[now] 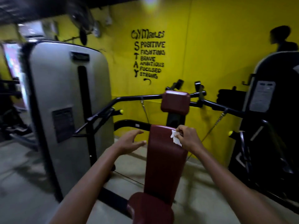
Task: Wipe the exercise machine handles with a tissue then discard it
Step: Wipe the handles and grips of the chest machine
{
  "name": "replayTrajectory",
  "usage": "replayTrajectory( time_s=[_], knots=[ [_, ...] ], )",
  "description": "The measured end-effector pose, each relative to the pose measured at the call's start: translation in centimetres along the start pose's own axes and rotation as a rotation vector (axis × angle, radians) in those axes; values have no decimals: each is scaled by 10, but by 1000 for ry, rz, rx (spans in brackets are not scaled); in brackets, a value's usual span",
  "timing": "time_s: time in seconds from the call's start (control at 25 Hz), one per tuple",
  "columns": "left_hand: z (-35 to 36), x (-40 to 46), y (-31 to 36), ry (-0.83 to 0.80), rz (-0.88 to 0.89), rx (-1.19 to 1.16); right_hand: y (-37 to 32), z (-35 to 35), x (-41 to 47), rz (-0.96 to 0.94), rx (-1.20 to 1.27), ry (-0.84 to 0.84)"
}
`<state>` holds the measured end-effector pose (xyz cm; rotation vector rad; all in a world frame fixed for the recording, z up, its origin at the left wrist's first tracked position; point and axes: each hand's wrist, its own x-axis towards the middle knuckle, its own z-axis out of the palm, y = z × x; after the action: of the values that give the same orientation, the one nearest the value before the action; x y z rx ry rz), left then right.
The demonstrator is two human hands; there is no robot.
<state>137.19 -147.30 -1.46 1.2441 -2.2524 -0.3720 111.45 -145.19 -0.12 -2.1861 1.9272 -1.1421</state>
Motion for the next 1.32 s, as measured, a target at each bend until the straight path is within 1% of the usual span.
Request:
replayTrajectory(
  time_s=[0.12, 0.24, 0.4, 0.52, 0.76, 1.0, 1.16, 1.32],
  knots=[
    [-56, -40, -60, 47, -84, 35, -72, 48, 19, -98, 72, -31],
    [-108, -75, -126, 55, -149, 95, -142, 105, 36, -135, 145, -57],
    [-159, -105, -194, 64, -187, 116, -210, 170, 51, -148, 195, -50],
    [-179, -111, -241, 60, -219, 115, -242, 204, 65, -135, 195, -69],
    [-188, -77, -308, 46, -210, 89, -257, 251, 123, -127, 151, -35],
    [-186, 2, -378, 18, -164, 71, -250, 304, 201, -124, 126, 15],
    [-190, 68, -430, -6, -129, 38, -238, 337, 264, -67, 58, 50],
    [-173, 104, -464, -51, -109, -3, -225, 349, 285, -27, -37, 60]
  ],
)
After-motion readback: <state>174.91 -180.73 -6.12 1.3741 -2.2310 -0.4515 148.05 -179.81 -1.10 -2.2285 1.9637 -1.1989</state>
